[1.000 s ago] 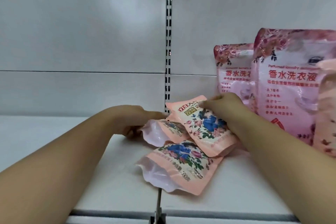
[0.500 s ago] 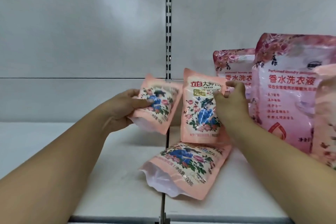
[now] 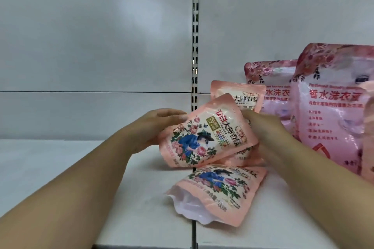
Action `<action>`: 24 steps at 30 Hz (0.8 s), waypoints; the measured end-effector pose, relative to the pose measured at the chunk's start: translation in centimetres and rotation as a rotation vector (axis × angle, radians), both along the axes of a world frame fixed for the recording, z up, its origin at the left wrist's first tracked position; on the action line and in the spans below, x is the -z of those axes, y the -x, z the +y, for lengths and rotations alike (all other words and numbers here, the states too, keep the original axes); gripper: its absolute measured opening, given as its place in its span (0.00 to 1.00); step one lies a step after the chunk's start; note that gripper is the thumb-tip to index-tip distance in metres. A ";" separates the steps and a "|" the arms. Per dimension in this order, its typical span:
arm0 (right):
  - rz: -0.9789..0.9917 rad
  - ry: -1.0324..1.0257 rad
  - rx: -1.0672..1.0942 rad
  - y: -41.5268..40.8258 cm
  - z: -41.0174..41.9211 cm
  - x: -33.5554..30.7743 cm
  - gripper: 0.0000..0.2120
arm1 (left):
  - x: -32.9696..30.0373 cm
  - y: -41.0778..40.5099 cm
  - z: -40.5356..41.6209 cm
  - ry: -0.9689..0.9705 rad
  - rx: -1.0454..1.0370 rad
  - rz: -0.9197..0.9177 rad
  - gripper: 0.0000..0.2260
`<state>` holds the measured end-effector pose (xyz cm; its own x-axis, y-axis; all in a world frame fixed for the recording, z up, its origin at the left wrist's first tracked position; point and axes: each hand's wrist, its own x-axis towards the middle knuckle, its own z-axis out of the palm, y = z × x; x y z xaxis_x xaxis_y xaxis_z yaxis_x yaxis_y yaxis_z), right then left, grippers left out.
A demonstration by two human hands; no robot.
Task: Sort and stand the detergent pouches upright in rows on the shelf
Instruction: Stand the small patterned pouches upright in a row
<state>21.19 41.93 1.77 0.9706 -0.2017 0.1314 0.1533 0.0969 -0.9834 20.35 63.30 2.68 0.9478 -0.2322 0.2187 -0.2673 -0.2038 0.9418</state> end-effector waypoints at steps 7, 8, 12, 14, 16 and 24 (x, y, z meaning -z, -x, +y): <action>-0.037 0.070 -0.008 -0.6 0.5 0.4 0.13 | -0.8 0.8 -2.6 -0.435 -0.250 -0.266 0.12; -0.042 0.054 -0.006 -0.8 0.4 0.4 0.13 | -0.9 0.7 -2.4 -0.412 -0.273 -0.262 0.12; -0.024 -0.005 0.030 -1.4 0.4 0.3 0.17 | -1.2 0.6 -0.7 -0.107 -0.367 -0.284 0.11; -0.012 -0.065 0.057 -1.8 0.7 0.0 0.20 | -1.2 0.1 0.2 0.104 -0.426 -0.288 0.09; -0.001 -0.100 0.092 -2.2 1.2 -0.7 0.18 | -0.9 -0.3 0.7 0.248 -0.462 -0.261 0.08; -0.036 -0.092 0.031 -4.0 2.4 -0.9 0.14 | 0.7 -2.2 1.1 0.345 -0.347 -0.011 0.17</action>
<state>25.18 44.34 2.70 0.9586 -0.2447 0.1457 0.1928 0.1811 -0.9644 22.55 64.39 1.99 0.9536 0.1849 0.2376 -0.2490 0.0408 0.9676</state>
